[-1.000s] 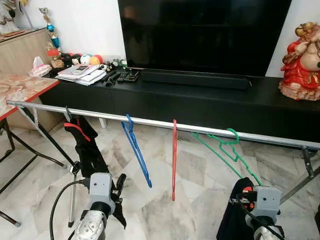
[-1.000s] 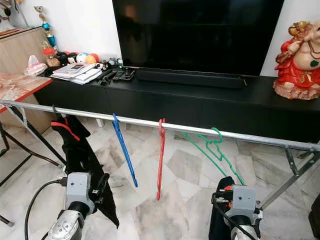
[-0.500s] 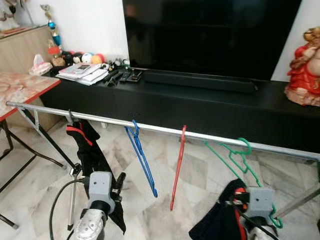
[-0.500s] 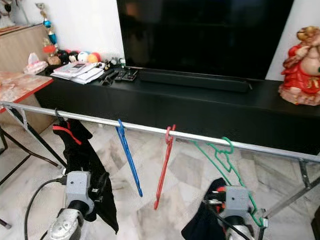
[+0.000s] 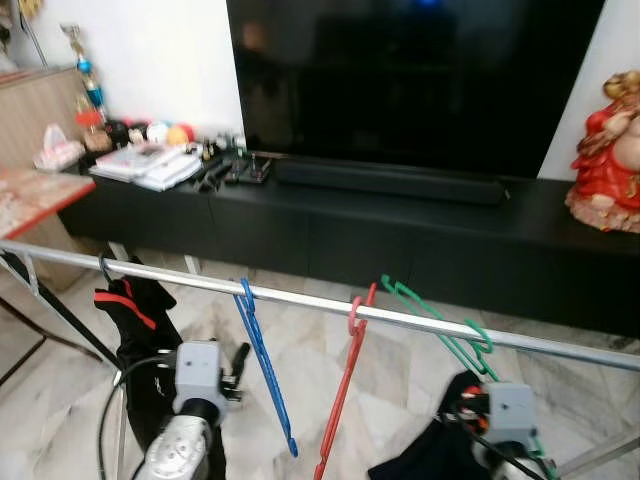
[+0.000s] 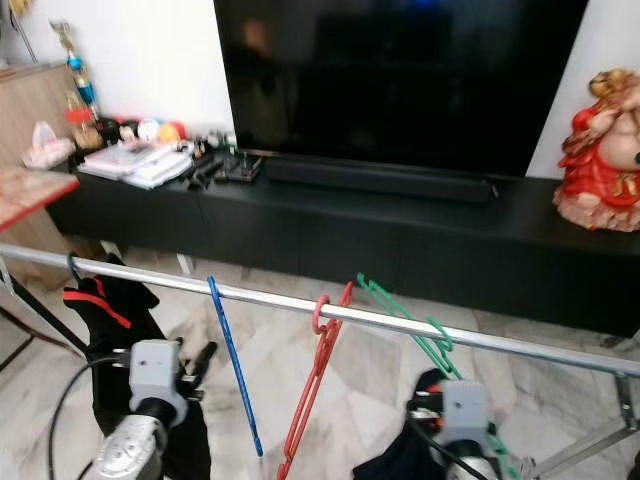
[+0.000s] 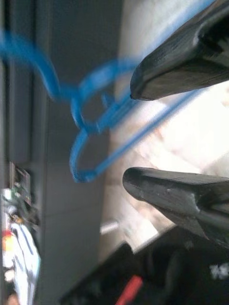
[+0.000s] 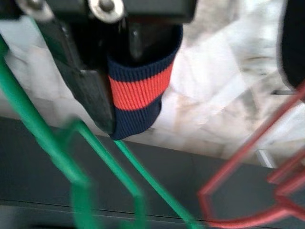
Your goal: Hang hanger
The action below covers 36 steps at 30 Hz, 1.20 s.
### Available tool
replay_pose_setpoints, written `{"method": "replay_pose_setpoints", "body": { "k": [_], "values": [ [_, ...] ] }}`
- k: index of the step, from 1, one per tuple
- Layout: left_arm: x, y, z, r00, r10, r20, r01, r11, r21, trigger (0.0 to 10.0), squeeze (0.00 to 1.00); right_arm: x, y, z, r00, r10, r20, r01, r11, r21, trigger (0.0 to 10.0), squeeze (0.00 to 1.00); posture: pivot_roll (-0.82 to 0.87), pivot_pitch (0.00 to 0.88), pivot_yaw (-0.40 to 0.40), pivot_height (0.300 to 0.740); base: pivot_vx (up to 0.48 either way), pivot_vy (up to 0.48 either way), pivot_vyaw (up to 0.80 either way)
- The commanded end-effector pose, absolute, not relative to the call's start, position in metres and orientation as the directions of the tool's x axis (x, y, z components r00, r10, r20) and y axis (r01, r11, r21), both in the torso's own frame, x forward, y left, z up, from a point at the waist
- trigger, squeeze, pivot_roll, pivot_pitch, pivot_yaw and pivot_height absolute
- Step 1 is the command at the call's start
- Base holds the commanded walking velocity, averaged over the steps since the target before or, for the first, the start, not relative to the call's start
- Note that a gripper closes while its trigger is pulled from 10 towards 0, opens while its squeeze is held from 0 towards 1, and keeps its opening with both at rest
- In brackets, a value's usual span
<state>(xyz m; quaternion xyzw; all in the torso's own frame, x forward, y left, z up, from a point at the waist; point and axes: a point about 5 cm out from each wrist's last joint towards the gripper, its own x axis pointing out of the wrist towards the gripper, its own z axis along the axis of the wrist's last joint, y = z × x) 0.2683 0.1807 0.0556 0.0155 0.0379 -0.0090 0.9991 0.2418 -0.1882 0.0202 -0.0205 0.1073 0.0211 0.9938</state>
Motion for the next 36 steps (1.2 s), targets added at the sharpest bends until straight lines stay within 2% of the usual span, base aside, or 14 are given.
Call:
{"method": "replay_pose_setpoints", "body": {
  "k": [1, 11, 12, 13, 14, 20, 23, 27, 29, 36],
  "values": [
    [0.27, 0.173, 0.059, 0.998, -0.04, -0.057, 0.041, 0.999, 0.014, 10.0, 0.0, 0.241, -0.196, 0.022, 0.978, 0.018, -0.208, -0.031, 0.998, -0.057, 10.0, 0.0, -0.01, 0.002, 0.025, 0.74, 0.0, 0.0, 0.0],
    [0.259, 0.171, 0.056, 0.99, -0.104, -0.091, 0.108, 0.993, 0.037, 10.0, 0.0, 0.239, -0.196, 0.02, 0.976, 0.02, -0.215, -0.035, 0.997, -0.065, 10.0, 0.0, -0.01, 0.01, 0.028, 0.74, 0.0, 0.0, 0.0],
    [0.257, 0.171, 0.058, 0.987, -0.131, -0.098, 0.133, 0.991, 0.02, 10.0, 0.95, 0.239, -0.195, 0.019, 0.976, 0.022, -0.217, -0.037, 0.997, -0.066, 10.0, 0.0, -0.01, 0.011, 0.029, 0.74, 0.0, 0.0, 0.0],
    [0.257, 0.17, 0.059, 0.985, -0.144, -0.097, 0.146, 0.989, 0.005, 10.0, 0.95, 0.239, -0.195, 0.019, 0.976, 0.023, -0.218, -0.039, 0.997, -0.067, 10.0, 0.0, -0.01, 0.011, 0.029, 0.74, 0.0, 0.0, 0.0],
    [0.257, 0.169, 0.061, 0.983, -0.159, -0.094, 0.16, 0.987, 0.0, 10.0, 1.0, 0.239, -0.195, 0.019, 0.976, 0.024, -0.218, -0.039, 0.997, -0.067, 10.0, 0.0, -0.01, 0.011, 0.029, 0.74, 0.0, 0.0, 0.0],
    [0.262, 0.163, 0.08, 0.961, -0.267, -0.065, 0.267, 0.964, -0.018, 10.0, 1.0, 0.24, -0.193, 0.018, 0.975, 0.028, -0.219, -0.044, 0.997, -0.066, 10.0, 0.0, 0.0, 0.006, 0.037, 0.74, 0.0, 0.0, 0.0],
    [0.267, 0.165, 0.087, 0.956, -0.282, -0.081, 0.279, 0.959, -0.04, 10.0, 1.0, 0.241, -0.192, 0.018, 0.975, 0.03, -0.218, -0.046, 0.997, -0.066, 10.0, 0.0, 0.0, 0.005, 0.04, 0.74, 0.0, 0.0, 0.0],
    [0.275, 0.171, 0.089, 0.947, -0.254, -0.198, 0.258, 0.966, -0.003, 10.0, 1.0, 0.241, -0.19, 0.018, 0.975, 0.035, -0.219, -0.05, 0.997, -0.063, 10.0, 0.0, 0.0, 0.004, 0.045, 0.74, 0.0, 0.0, 0.0],
    [0.284, 0.174, 0.09, 0.948, -0.187, -0.259, 0.187, 0.982, -0.025, 10.0, 1.0, 0.24, -0.188, 0.017, 0.974, 0.038, -0.223, -0.053, 0.997, -0.06, 10.0, 0.0, 0.0, 0.001, 0.05, 0.74, 0.0, 0.0, 0.0],
    [0.293, 0.167, 0.091, 0.927, -0.193, -0.321, 0.166, 0.98, -0.108, 10.0, 1.0, 0.24, -0.186, 0.015, 0.973, 0.043, -0.229, -0.057, 0.997, -0.058, 10.0, 0.0, 0.0, 0.0, 0.052, 0.74, 0.0, 0.0, 0.0]
  ]
}}
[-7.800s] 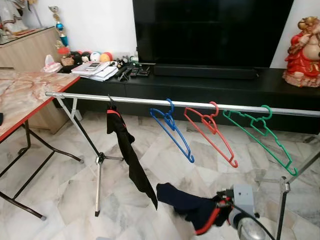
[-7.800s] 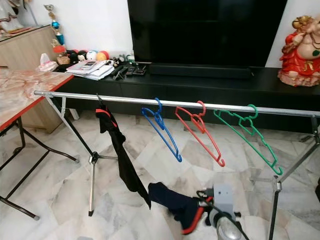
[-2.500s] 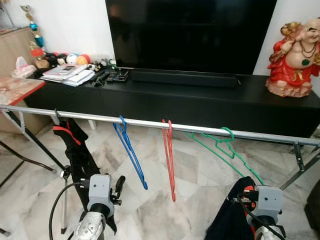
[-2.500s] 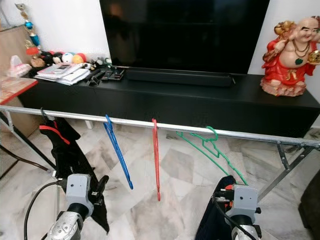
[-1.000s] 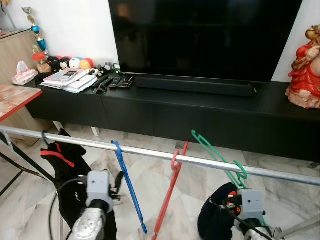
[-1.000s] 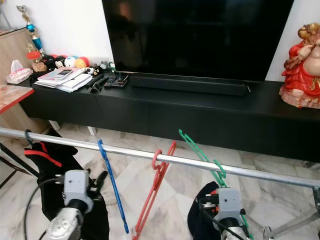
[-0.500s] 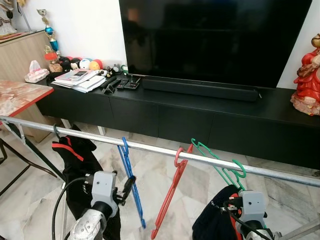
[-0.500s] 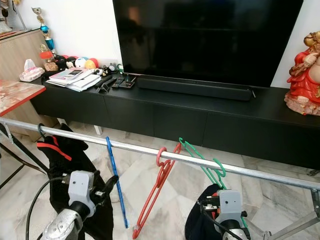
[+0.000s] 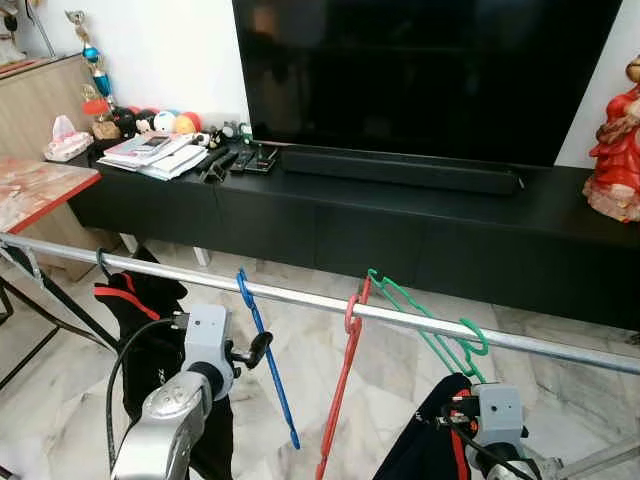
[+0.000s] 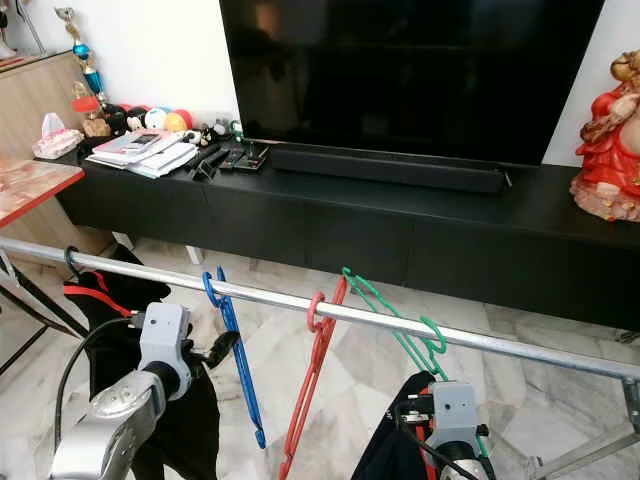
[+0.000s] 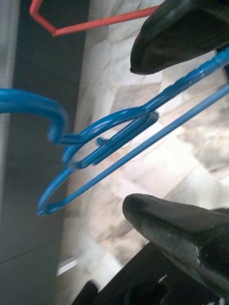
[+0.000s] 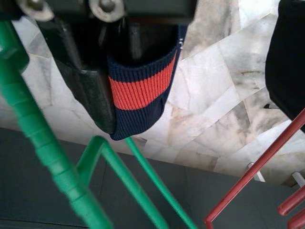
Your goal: Hang hanger
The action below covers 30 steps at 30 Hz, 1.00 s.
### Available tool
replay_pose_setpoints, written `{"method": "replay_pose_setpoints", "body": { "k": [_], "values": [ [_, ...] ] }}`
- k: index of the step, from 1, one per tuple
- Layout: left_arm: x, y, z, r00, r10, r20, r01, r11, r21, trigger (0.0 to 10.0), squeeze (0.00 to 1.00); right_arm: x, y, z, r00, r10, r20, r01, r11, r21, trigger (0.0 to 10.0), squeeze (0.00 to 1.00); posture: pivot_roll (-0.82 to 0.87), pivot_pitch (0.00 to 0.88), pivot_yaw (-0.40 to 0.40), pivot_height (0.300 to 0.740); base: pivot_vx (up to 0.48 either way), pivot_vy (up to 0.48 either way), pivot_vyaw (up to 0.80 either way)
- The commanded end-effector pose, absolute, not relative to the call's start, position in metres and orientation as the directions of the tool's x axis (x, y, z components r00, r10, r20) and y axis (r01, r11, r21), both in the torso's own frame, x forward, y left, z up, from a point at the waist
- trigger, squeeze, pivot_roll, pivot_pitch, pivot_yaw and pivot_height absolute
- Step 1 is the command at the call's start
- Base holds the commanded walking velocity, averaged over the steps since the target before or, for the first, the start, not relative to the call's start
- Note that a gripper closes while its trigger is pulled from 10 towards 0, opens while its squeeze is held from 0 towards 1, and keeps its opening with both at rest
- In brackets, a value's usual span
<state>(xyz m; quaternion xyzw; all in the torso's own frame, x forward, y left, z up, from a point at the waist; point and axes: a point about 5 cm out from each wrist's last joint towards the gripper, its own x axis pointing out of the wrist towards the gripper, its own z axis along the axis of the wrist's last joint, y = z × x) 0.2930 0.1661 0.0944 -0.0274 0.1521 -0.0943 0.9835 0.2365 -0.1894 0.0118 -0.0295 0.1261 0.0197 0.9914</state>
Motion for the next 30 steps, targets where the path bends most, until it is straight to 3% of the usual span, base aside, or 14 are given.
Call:
{"method": "replay_pose_setpoints", "body": {
  "k": [1, 8, 13, 14, 18, 30],
  "values": [
    [0.295, 0.162, 0.091, 0.918, -0.212, -0.335, 0.18, 0.976, -0.124, 10.0, 1.0, 0.24, -0.186, 0.015, 0.972, 0.043, -0.23, -0.058, 0.997, -0.059, 10.0, 0.0, 0.0, 0.0, 0.054, 0.74, 0.0, 0.0, 0.0],
    [0.301, 0.15, 0.103, 0.906, -0.287, -0.312, 0.254, 0.957, -0.142, 10.0, 1.0, 0.239, -0.187, 0.014, 0.973, 0.038, -0.229, -0.053, 0.997, -0.06, 10.0, 0.0, -0.01, 0.0, 0.058, 0.74, 0.0, 0.0, 0.0],
    [0.302, 0.152, 0.103, 0.894, -0.248, -0.372, 0.229, 0.969, -0.096, 10.0, 1.0, 0.238, -0.187, 0.013, 0.972, 0.038, -0.233, -0.054, 0.997, -0.06, 10.0, 0.0, -0.01, 0.0, 0.056, 0.74, 0.0, 0.0, 0.0],
    [0.303, 0.156, 0.097, 0.883, -0.188, -0.431, 0.182, 0.982, -0.054, 10.0, 0.0, 0.238, -0.186, 0.012, 0.971, 0.044, -0.237, -0.06, 0.996, -0.06, 10.0, 0.0, -0.01, 0.0, 0.055, 0.74, 0.0, 0.0, 0.0],
    [0.308, 0.158, 0.092, 0.88, -0.12, -0.459, 0.11, 0.993, -0.049, 10.0, 0.0, 0.239, -0.185, 0.012, 0.97, 0.049, -0.236, -0.064, 0.996, -0.057, 10.0, 0.0, -0.01, 0.0, 0.054, 0.74, 0.0, 0.0, 0.0],
    [0.337, 0.135, 0.094, 0.897, -0.133, -0.421, 0.105, 0.991, -0.087, 10.0, 0.0, 0.241, -0.186, 0.013, 0.971, 0.048, -0.235, -0.065, 0.996, -0.064, 10.0, 0.0, -0.02, 0.0, 0.046, 0.74, 0.0, 0.0, 0.0]
  ]
}}
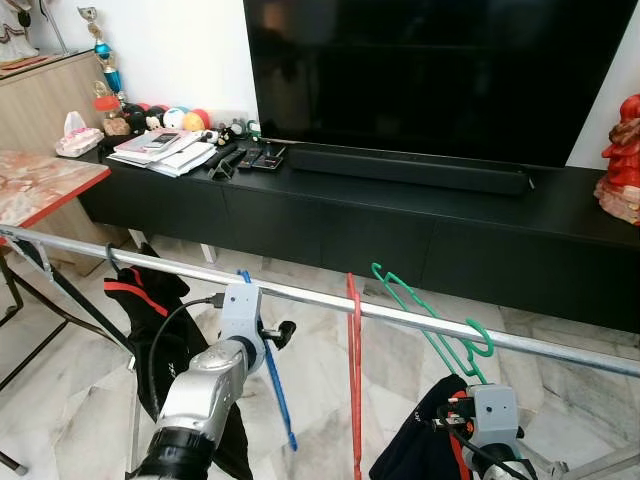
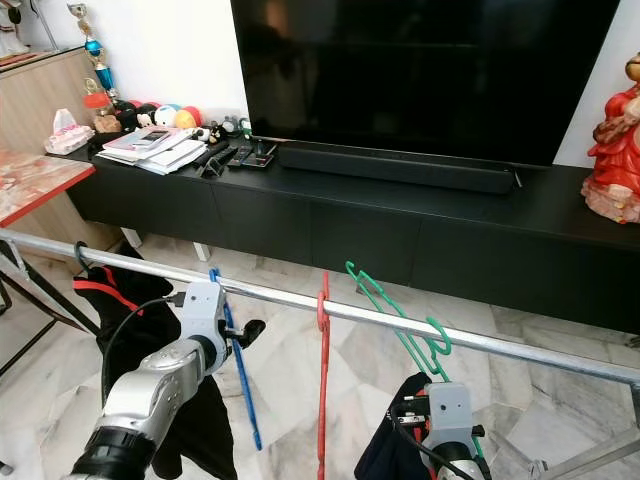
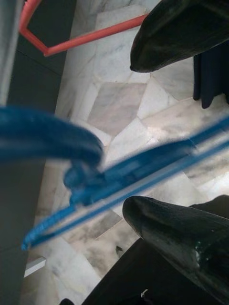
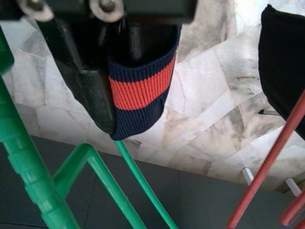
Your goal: Hang hanger
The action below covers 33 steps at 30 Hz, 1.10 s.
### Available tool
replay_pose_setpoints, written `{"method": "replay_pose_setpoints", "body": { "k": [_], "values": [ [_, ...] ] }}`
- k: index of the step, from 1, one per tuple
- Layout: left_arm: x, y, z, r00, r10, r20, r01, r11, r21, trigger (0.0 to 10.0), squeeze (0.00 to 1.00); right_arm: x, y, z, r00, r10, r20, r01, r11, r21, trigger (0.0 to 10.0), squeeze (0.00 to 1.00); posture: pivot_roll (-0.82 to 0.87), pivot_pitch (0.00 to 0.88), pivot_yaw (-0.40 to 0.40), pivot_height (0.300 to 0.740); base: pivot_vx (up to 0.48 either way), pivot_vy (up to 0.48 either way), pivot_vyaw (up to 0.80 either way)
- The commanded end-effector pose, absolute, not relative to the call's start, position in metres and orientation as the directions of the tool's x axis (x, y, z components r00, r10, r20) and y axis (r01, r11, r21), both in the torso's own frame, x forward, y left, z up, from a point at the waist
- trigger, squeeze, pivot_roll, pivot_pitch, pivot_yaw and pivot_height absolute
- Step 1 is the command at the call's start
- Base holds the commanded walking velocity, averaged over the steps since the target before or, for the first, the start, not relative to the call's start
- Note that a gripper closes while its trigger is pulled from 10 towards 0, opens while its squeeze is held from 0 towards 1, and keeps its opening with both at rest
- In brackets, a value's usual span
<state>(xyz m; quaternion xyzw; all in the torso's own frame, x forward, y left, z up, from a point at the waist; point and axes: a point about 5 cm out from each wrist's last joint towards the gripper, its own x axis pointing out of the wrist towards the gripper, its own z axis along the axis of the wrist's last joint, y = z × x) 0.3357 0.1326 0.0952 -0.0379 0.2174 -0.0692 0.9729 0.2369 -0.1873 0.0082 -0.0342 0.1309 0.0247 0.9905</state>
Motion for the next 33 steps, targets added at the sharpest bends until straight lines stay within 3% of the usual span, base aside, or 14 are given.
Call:
{"method": "replay_pose_setpoints", "body": {
  "k": [1, 11, 12, 13, 15, 17, 22, 23, 24, 25, 27, 30, 32, 33],
  "values": [
    [0.338, 0.135, 0.094, 0.898, -0.124, -0.423, 0.098, 0.992, -0.084, 10.0, 0.0, 0.241, -0.186, 0.013, 0.971, 0.047, -0.236, -0.063, 0.996, -0.065, 10.0, 0.0, -0.02, 0.0, 0.044, 0.74, 0.0, 0.0, 0.0],
    [0.349, 0.145, 0.088, 0.888, 0.024, -0.459, -0.048, 0.998, -0.04, 10.0, 0.0, 0.243, -0.187, 0.013, 0.971, 0.047, -0.235, -0.064, 0.996, -0.066, 10.0, 0.0, -0.02, 0.01, 0.036, 0.74, 0.0, 0.0, 0.0],
    [0.35, 0.145, 0.087, 0.888, 0.027, -0.459, -0.051, 0.998, -0.04, 7.5, 0.0, 0.243, -0.187, 0.013, 0.971, 0.047, -0.235, -0.065, 0.996, -0.066, 10.0, 0.0, -0.02, 0.012, 0.037, 0.74, 0.0, 0.0, 0.0],
    [0.35, 0.145, 0.087, 0.888, 0.027, -0.459, -0.051, 0.998, -0.04, 7.5, 0.0, 0.243, -0.187, 0.013, 0.971, 0.047, -0.235, -0.065, 0.996, -0.066, 10.0, 0.0, -0.02, 0.012, 0.037, 0.74, 0.0, 0.0, 0.0],
    [0.351, 0.145, 0.086, 0.888, 0.03, -0.459, -0.055, 0.998, -0.041, 0.4, 0.0, 0.243, -0.187, 0.013, 0.971, 0.047, -0.236, -0.064, 0.996, -0.066, 10.0, 0.0, -0.02, 0.012, 0.037, 0.74, 0.0, 0.0, 0.0],
    [0.352, 0.145, 0.085, 0.888, 0.031, -0.458, -0.061, 0.997, -0.051, 0.0, 0.0, 0.243, -0.187, 0.012, 0.97, 0.047, -0.237, -0.065, 0.996, -0.066, 10.0, 0.0, -0.02, 0.011, 0.037, 0.74, 0.0, 0.0, 0.0],
    [0.352, 0.144, 0.084, 0.888, 0.028, -0.459, -0.067, 0.995, -0.067, 0.0, 0.0, 0.243, -0.186, 0.012, 0.97, 0.05, -0.239, -0.068, 0.996, -0.066, 10.0, 0.0, -0.02, 0.006, 0.036, 0.74, 0.0, 0.0, 0.0],
    [0.352, 0.144, 0.083, 0.887, 0.026, -0.461, -0.066, 0.995, -0.071, 1.4, 0.0, 0.243, -0.186, 0.011, 0.969, 0.051, -0.24, -0.069, 0.995, -0.066, 10.0, 0.0, -0.02, 0.005, 0.036, 0.74, 0.0, 0.0, 0.0],
    [0.352, 0.143, 0.083, 0.885, 0.016, -0.465, -0.056, 0.996, -0.074, 4.2, 0.0, 0.243, -0.186, 0.011, 0.969, 0.052, -0.241, -0.07, 0.995, -0.066, 10.0, 0.0, -0.02, 0.005, 0.035, 0.74, 0.0, 0.0, 0.0],
    [0.352, 0.142, 0.083, 0.884, 0.003, -0.468, -0.043, 0.996, -0.074, 8.9, 0.0, 0.243, -0.186, 0.011, 0.969, 0.052, -0.241, -0.07, 0.995, -0.066, 10.0, 0.0, -0.02, 0.005, 0.036, 0.74, 0.0, 0.0, 0.0],
    [0.352, 0.14, 0.082, 0.881, -0.012, -0.473, -0.025, 0.997, -0.072, 10.0, 0.0, 0.243, -0.186, 0.011, 0.969, 0.052, -0.242, -0.07, 0.995, -0.066, 10.0, 0.0, -0.02, 0.006, 0.035, 0.74, 0.0, 0.0, 0.0],
    [0.352, 0.139, 0.081, 0.88, -0.018, -0.474, -0.019, 0.997, -0.072, 10.0, 0.0, 0.243, -0.186, 0.011, 0.969, 0.053, -0.241, -0.071, 0.995, -0.066, 10.0, 0.0, -0.02, 0.008, 0.035, 0.74, 0.0, 0.0, 0.0],
    [0.352, 0.138, 0.081, 0.882, -0.018, -0.47, -0.018, 0.997, -0.072, 1.7, 0.0, 0.243, -0.186, 0.011, 0.969, 0.053, -0.24, -0.07, 0.995, -0.065, 10.0, 0.0, -0.02, 0.009, 0.035, 0.74, 0.0, 0.0, 0.0],
    [0.352, 0.138, 0.081, 0.882, -0.018, -0.47, -0.018, 0.997, -0.072, 1.7, 0.0, 0.243, -0.186, 0.011, 0.969, 0.053, -0.24, -0.07, 0.995, -0.065, 10.0, 0.0, -0.02, 0.009, 0.035, 0.74, 0.0, 0.0, 0.0]
  ]
}}
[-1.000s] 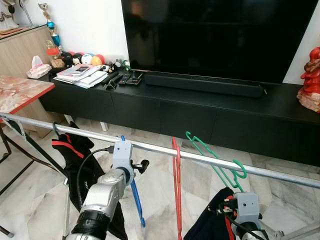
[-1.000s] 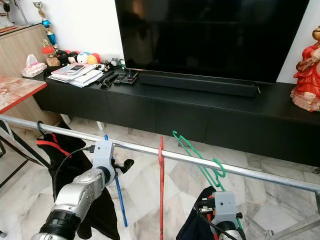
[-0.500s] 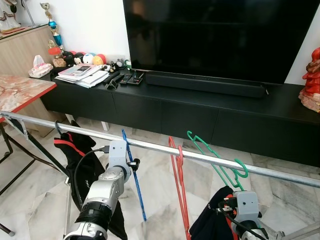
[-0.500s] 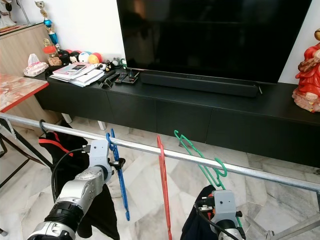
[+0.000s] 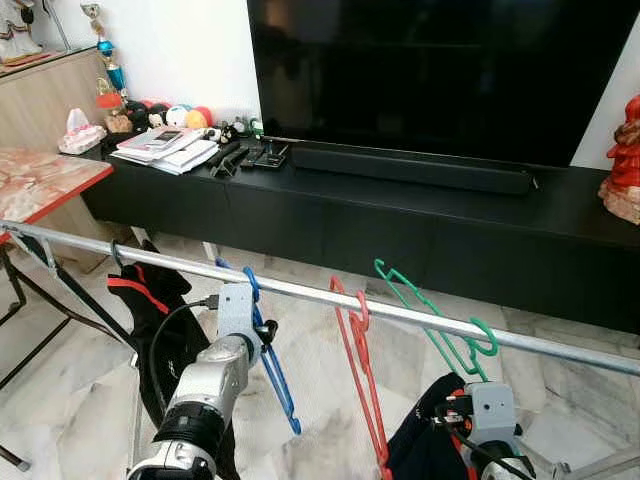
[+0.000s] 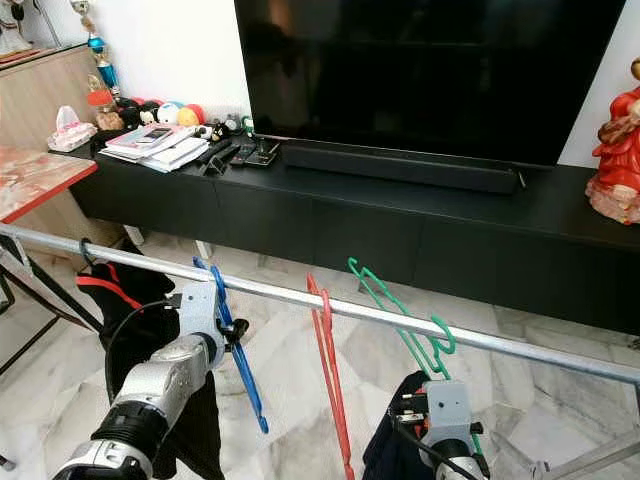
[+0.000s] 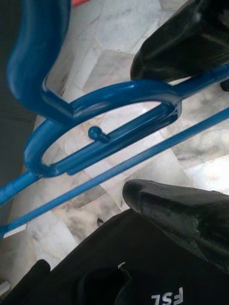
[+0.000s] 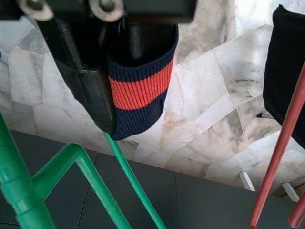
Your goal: Hang hanger
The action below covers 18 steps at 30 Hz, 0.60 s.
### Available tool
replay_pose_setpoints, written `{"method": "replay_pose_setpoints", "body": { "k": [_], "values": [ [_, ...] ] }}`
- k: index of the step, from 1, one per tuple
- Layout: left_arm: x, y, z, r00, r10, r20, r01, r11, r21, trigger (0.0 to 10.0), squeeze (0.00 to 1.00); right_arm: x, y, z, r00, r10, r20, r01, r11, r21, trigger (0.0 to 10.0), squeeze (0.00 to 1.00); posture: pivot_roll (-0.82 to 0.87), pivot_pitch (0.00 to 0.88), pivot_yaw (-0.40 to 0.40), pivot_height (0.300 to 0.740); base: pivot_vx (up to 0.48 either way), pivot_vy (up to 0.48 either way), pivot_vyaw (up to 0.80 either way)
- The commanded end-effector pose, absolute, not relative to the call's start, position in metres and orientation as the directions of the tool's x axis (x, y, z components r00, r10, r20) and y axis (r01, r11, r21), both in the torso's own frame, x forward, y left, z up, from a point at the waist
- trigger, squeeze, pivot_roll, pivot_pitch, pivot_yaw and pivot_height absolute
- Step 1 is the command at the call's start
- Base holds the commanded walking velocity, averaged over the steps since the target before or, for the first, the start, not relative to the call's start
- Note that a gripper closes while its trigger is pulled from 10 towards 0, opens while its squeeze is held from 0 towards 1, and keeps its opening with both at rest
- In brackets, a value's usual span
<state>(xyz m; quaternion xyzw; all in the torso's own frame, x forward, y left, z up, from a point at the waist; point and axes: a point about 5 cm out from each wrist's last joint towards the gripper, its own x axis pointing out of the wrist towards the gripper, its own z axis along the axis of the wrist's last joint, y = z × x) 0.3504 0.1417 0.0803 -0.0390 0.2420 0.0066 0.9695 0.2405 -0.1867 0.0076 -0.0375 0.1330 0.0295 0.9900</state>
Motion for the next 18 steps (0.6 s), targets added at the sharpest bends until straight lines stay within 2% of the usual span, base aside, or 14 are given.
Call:
{"method": "replay_pose_setpoints", "body": {
  "k": [1, 9, 10, 11, 18],
  "values": [
    [0.352, 0.138, 0.081, 0.883, -0.018, -0.468, -0.017, 0.997, -0.07, 0.0, 0.0, 0.243, -0.185, 0.011, 0.969, 0.054, -0.242, -0.071, 0.995, -0.065, 10.0, 0.0, -0.02, 0.011, 0.036, 0.74, 0.0, 0.0, 0.0],
    [0.351, 0.137, 0.082, 0.887, -0.02, -0.462, -0.004, 0.999, -0.052, 0.3, 0.0, 0.241, -0.184, 0.009, 0.967, 0.056, -0.247, -0.074, 0.995, -0.063, 10.0, 0.0, -0.02, 0.009, 0.037, 0.74, 0.0, 0.0, 0.0],
    [0.351, 0.136, 0.083, 0.889, -0.02, -0.457, -0.003, 0.999, -0.05, 2.7, 0.0, 0.241, -0.184, 0.009, 0.967, 0.056, -0.247, -0.074, 0.995, -0.063, 10.0, 0.0, -0.02, 0.008, 0.038, 0.74, 0.0, 0.0, 0.0],
    [0.351, 0.136, 0.085, 0.895, -0.015, -0.446, -0.001, 0.999, -0.034, 10.0, 0.0, 0.241, -0.184, 0.009, 0.967, 0.056, -0.247, -0.074, 0.995, -0.062, 10.0, 0.0, -0.02, 0.008, 0.038, 0.74, 0.0, 0.0, 0.0],
    [0.346, 0.141, 0.092, 0.907, 0.03, -0.42, -0.047, 0.998, -0.03, 10.0, 0.0, 0.242, -0.185, 0.009, 0.967, 0.054, -0.248, -0.072, 0.995, -0.064, 10.0, 0.0, -0.02, 0.012, 0.04, 0.74, 0.0, 0.0, 0.0]
  ]
}}
